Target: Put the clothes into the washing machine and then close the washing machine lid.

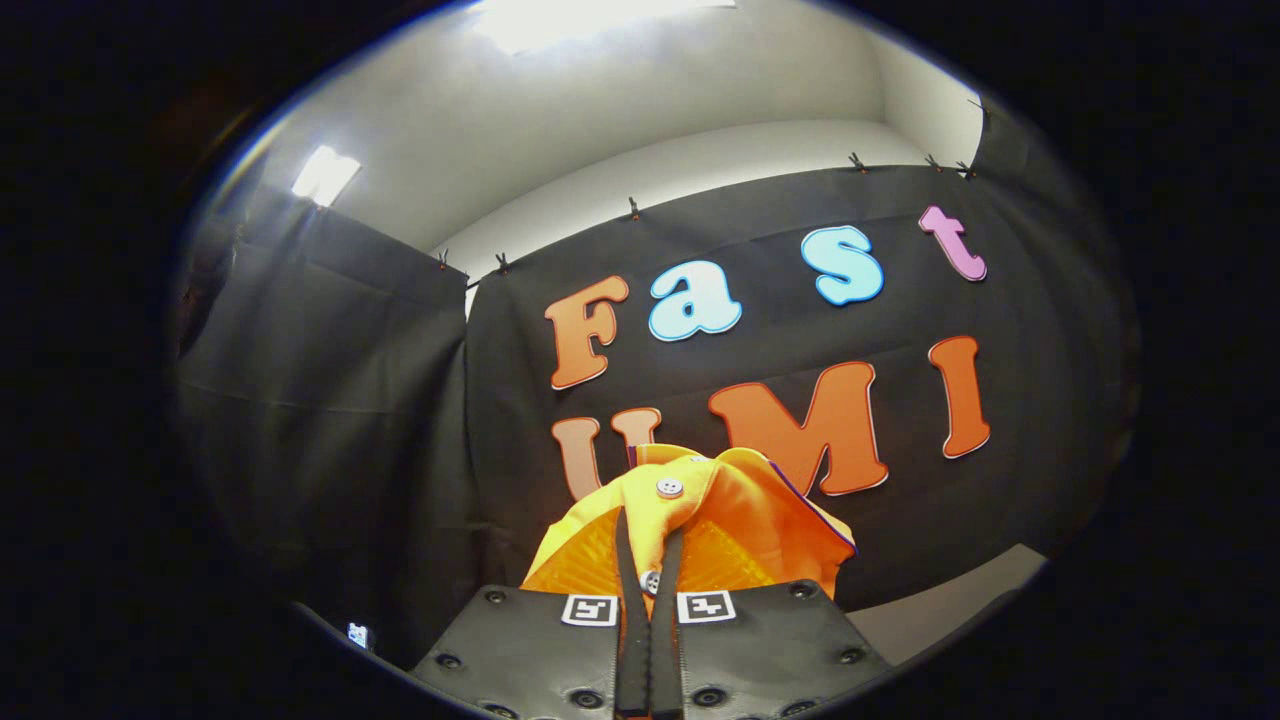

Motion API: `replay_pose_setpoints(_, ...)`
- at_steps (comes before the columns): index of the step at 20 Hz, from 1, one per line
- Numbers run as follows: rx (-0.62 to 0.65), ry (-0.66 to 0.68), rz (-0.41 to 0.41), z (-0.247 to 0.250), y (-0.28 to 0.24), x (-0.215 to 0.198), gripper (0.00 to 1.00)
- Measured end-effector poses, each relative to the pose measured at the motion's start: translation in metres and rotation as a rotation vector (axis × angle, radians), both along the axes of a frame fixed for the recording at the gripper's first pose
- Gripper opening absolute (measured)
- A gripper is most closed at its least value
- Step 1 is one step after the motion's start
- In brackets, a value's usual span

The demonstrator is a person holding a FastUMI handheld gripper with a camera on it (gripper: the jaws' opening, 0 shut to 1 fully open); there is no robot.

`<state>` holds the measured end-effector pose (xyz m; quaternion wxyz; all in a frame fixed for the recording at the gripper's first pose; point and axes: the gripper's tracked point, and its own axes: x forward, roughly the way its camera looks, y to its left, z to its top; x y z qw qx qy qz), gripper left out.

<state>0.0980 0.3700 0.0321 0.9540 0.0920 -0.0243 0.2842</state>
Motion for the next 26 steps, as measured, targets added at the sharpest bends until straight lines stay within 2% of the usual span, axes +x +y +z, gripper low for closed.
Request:
replay_pose_setpoints(5,0.019,0.064,0.069,-0.027,0.047,0.007,0.08)
replay_pose_setpoints(13,0.025,0.200,0.079,-0.107,0.102,0.028,0.08)
replay_pose_setpoints(18,0.004,0.332,0.097,-0.179,0.137,0.032,0.08)
replay_pose_setpoints(21,-0.058,0.399,0.088,-0.227,0.152,0.032,0.08)
replay_pose_setpoints(26,-0.090,0.521,0.050,-0.303,0.167,0.028,0.08)
